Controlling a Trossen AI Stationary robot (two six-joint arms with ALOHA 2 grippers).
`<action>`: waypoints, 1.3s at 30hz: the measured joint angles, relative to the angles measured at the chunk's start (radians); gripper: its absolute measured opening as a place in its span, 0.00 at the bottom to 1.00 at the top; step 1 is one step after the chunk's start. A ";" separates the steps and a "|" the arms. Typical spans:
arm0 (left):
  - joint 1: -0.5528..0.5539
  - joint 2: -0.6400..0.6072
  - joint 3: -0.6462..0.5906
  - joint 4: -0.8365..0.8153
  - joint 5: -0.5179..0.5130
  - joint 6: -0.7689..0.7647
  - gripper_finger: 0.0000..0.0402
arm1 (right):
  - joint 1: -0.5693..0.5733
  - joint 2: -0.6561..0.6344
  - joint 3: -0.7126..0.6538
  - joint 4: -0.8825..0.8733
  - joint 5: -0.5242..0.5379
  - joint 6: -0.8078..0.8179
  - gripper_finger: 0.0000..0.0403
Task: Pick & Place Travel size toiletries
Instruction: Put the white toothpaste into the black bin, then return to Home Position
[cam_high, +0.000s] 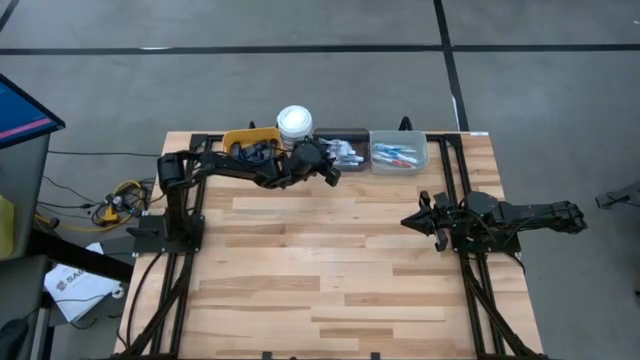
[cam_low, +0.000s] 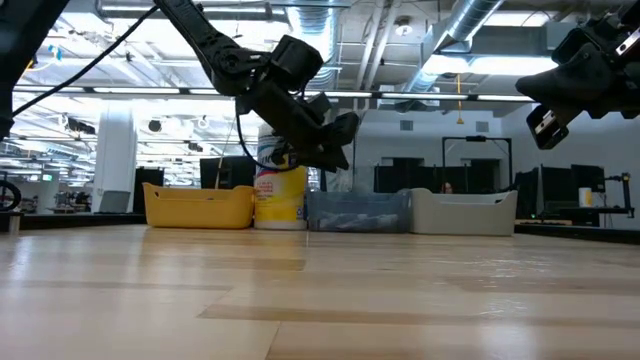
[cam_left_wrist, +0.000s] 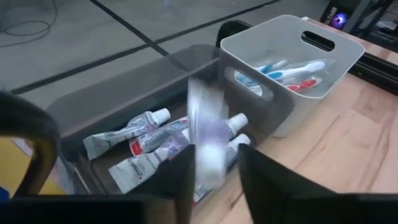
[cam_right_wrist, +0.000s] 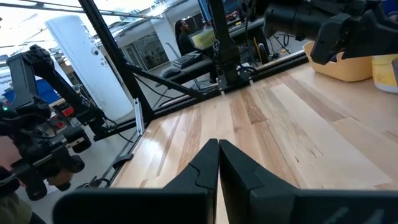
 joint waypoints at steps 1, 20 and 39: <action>0.006 0.000 0.000 0.000 0.015 0.000 0.31 | 0.000 0.000 0.000 0.000 0.000 0.000 0.01; -0.130 -0.680 -0.165 -0.049 0.140 0.341 0.04 | 0.000 0.000 0.000 0.000 0.000 0.000 0.01; -0.131 -1.833 -1.027 -0.049 0.223 0.124 0.00 | 0.000 0.000 0.000 0.000 0.000 0.000 0.01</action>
